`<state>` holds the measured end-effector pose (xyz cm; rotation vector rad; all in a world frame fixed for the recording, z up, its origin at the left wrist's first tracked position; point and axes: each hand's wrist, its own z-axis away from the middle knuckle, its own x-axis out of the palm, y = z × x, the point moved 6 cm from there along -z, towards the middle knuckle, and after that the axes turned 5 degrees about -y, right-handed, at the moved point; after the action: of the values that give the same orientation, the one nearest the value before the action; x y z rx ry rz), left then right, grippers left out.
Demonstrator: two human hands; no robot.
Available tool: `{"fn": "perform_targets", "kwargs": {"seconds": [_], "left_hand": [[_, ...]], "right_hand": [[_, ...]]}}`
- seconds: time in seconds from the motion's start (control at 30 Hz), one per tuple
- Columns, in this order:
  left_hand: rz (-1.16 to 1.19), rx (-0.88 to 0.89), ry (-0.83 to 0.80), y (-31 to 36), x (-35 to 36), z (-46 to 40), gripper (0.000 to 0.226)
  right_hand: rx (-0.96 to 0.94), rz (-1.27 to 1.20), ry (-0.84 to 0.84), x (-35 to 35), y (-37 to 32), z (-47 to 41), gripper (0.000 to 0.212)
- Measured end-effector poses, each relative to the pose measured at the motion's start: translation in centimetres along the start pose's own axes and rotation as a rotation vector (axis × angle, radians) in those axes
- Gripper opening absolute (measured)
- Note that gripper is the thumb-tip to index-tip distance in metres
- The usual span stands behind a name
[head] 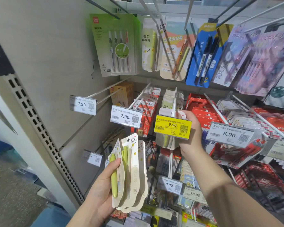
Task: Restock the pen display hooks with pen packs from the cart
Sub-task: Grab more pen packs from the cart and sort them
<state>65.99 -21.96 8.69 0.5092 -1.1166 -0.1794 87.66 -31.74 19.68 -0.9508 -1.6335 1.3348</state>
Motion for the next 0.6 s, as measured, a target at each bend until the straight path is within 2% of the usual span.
{"fn": "perform_targets", "kwargs": {"seconds": [0.07,0.13,0.3,0.4,0.5,0.57,0.6], "left_hand": [[-0.002,0.003,0.007,0.0,-0.1,0.1,0.108],[0.003,0.007,0.007,0.0,-0.1,0.1,0.106],[0.025,-0.002,-0.005,0.1,-0.1,0.2,0.102],[0.020,-0.013,-0.006,0.1,-0.2,0.2,0.101],[0.031,-0.006,-0.002,0.0,-0.1,0.1,0.098],[0.003,0.001,0.003,-0.1,0.2,0.2,0.088],[-0.015,0.004,0.001,-0.1,0.2,0.3,0.076]], "right_hand": [[0.010,0.012,-0.021,-0.1,0.7,0.1,0.015],[0.034,0.063,-0.028,-0.4,2.2,0.5,0.022],[0.145,0.470,-0.009,-1.4,6.3,1.0,0.022],[0.103,0.482,0.018,-1.4,6.5,0.8,0.021],[0.154,0.480,0.027,-1.4,6.7,0.2,0.026],[0.243,0.441,0.032,-1.3,7.2,-0.5,0.031],[0.304,0.393,0.048,-1.3,7.6,-0.8,0.032]]}}
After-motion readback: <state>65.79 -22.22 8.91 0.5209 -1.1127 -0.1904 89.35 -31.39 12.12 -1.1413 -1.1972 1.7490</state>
